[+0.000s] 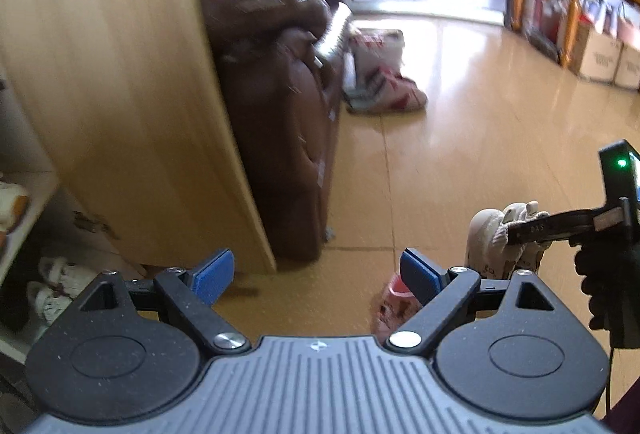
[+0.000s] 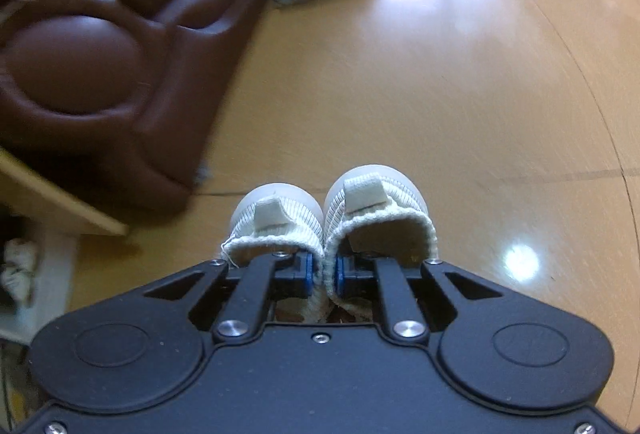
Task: Organize scattered shoes
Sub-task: 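Carry the white knit sock-shoes with the right tool into the cabinet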
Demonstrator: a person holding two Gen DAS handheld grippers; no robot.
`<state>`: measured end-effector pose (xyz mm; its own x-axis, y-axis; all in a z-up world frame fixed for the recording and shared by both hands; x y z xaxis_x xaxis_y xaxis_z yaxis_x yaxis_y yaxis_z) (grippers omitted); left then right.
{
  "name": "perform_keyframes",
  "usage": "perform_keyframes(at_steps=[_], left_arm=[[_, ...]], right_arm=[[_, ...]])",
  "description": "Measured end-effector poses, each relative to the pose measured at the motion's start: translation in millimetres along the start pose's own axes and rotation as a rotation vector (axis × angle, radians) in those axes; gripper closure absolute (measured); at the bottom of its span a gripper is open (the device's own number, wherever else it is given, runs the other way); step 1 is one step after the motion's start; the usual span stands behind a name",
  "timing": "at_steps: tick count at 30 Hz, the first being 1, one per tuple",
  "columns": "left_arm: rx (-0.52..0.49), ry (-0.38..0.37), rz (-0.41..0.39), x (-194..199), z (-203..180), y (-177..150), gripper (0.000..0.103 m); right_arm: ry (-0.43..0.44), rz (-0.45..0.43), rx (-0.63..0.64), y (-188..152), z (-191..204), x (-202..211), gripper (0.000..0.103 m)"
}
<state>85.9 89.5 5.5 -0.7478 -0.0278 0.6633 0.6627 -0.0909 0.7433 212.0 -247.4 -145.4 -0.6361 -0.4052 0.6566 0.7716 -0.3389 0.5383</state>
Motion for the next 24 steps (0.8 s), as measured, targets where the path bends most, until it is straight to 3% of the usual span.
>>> perform_keyframes(at_steps=[12,19,24], left_arm=[[0.098,0.075,-0.177,81.9,58.5,13.5,0.012],[0.102,0.102,-0.277,129.5,75.5,19.4,0.012],[0.109,0.165,-0.344,156.0,89.5,18.6,0.012]], right_arm=[[0.221,-0.125,0.202,19.0,113.2,69.1,0.092],[0.343,-0.191,0.313,30.2,181.0,111.8,0.092],[0.413,-0.227,0.394,39.1,220.2,139.2,0.092]])
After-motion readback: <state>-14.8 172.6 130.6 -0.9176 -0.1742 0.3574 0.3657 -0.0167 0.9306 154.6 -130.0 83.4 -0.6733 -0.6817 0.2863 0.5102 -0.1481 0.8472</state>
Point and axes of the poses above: each gripper's, at about its wrist camera, not at the fingertips, and x roughly against the way its jaws point, z to its left, y to its top, the point moved 1 cm from there along -x, roughly the way its jaws point
